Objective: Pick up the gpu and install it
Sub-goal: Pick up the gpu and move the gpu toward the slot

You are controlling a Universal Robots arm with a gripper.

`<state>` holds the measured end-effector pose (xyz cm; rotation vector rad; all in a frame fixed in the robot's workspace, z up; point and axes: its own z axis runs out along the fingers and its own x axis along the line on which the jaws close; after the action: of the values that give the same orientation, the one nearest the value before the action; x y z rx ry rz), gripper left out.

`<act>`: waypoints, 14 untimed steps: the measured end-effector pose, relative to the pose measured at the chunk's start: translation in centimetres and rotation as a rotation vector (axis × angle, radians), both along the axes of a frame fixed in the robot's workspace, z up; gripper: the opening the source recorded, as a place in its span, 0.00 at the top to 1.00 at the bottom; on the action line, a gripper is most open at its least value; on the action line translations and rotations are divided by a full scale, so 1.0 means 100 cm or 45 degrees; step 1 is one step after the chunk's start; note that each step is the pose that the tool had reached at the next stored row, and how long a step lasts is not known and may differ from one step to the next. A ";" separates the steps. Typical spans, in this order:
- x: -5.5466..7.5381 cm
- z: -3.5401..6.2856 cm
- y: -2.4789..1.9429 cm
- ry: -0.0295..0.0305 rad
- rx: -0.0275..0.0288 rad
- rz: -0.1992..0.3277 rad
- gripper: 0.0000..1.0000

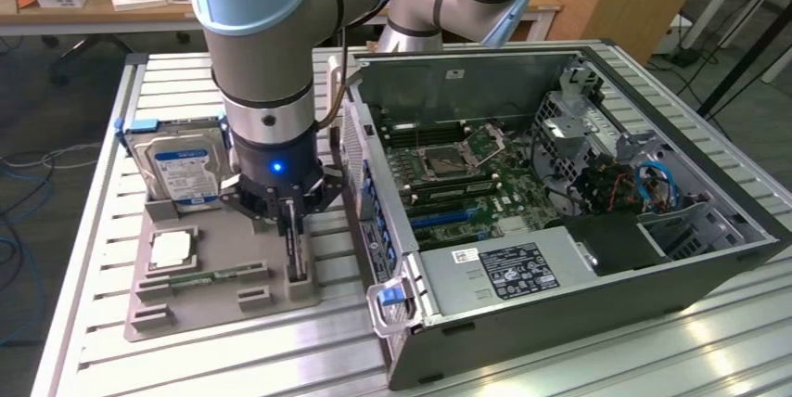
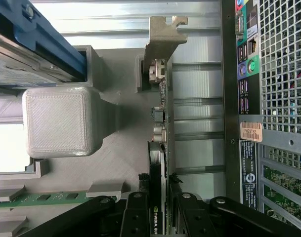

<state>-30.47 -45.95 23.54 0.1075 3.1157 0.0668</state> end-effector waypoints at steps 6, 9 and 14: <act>0.000 0.0005 0.0000 -0.0004 0.0004 0.000 0.74; 0.000 0.0074 0.0000 -0.0001 0.0001 0.000 0.74; 0.000 0.0234 0.0000 0.0000 0.0000 0.000 0.74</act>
<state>-30.47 -45.95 25.89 0.1075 3.1158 0.0668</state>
